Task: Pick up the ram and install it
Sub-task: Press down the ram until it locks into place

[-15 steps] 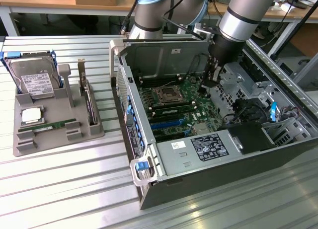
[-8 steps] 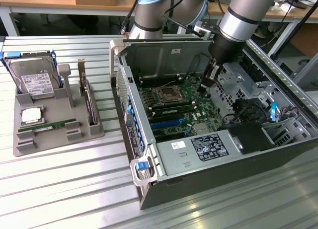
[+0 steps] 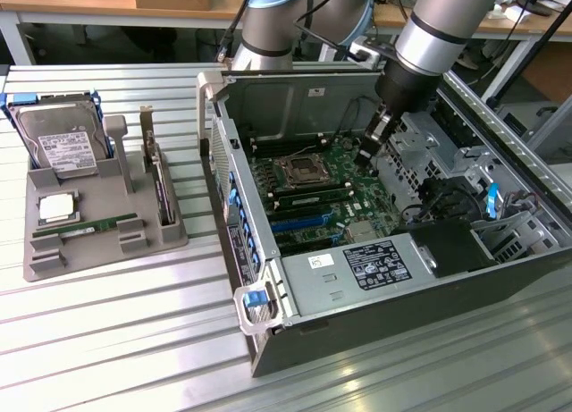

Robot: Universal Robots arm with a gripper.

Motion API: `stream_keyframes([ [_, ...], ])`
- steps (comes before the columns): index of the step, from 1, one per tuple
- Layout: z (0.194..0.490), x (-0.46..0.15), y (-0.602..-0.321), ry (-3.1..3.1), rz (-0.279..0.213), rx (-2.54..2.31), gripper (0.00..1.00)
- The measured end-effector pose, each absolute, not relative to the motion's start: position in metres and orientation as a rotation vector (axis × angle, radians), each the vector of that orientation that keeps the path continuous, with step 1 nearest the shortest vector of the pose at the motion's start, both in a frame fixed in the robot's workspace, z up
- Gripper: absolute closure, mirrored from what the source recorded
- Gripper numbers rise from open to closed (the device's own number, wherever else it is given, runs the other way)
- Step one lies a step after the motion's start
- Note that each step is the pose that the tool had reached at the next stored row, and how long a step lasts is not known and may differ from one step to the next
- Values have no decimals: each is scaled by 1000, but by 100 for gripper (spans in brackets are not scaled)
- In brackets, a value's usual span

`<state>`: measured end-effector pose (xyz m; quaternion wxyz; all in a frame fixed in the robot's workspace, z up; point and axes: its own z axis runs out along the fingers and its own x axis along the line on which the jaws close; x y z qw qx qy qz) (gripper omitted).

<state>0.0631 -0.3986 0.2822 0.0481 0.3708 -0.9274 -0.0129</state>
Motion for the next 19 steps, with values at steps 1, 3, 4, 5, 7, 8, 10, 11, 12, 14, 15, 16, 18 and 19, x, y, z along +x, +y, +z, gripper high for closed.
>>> stream_keyframes([
  [1,282,63,-399,-2838,-39,1103,89],
  [3,282,63,-399,-2862,-40,1038,89],
  [4,282,63,-399,-2880,-40,989,89],
  [5,282,63,-399,-2887,-40,966,89],
  [7,282,63,-399,-2906,-41,910,89],
  [8,282,63,-399,-2921,-42,859,89],
  [10,282,63,-399,-2954,-44,741,89],
  [11,282,63,-399,-2961,-44,714,89],
  [12,282,63,-399,-2973,-46,661,89],
  [14,282,64,-399,-2997,-48,546,89],
  [15,282,64,-399,-3005,-49,505,89],
  [16,282,63,-399,-3014,-51,447,89],
  [18,282,64,-399,-3027,-53,360,89],
  [19,282,64,-399,-3030,-54,332,89],
])
